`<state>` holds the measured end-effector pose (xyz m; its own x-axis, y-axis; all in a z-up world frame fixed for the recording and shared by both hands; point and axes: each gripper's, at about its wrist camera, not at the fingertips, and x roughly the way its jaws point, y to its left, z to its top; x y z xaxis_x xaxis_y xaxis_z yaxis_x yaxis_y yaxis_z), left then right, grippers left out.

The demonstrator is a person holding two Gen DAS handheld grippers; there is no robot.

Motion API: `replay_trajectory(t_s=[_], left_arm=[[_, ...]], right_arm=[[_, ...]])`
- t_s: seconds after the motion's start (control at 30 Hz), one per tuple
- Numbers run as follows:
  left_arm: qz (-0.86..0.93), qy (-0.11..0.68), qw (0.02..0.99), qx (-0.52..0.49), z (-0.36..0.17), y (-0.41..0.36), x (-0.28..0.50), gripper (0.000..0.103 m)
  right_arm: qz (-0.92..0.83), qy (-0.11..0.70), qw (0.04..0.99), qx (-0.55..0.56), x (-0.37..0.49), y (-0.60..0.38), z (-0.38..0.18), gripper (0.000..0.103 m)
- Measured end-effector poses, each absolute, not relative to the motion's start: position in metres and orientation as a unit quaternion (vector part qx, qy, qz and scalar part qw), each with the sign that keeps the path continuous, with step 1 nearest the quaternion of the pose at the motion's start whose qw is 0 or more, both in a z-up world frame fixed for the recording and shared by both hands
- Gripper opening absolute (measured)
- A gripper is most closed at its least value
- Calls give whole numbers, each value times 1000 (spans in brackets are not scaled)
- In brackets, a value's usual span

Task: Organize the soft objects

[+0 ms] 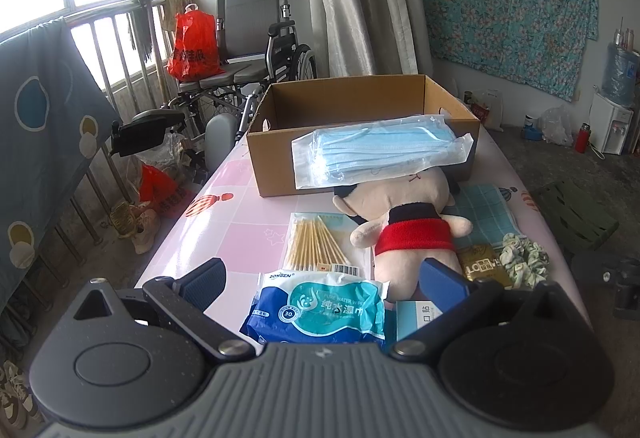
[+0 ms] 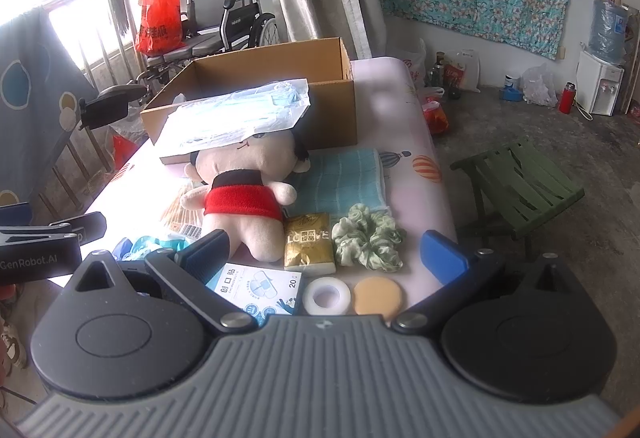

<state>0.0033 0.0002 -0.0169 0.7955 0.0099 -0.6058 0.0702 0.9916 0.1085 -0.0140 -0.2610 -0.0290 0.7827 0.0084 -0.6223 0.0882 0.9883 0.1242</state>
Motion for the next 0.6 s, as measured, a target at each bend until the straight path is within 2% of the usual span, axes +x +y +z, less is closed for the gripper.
replay_trajectory(t_s=[0.6], left_arm=[[-19,321,945,65,-21,-4,2,103]], right_arm=[[-20,328,942,72,-15,-260,-29,102]])
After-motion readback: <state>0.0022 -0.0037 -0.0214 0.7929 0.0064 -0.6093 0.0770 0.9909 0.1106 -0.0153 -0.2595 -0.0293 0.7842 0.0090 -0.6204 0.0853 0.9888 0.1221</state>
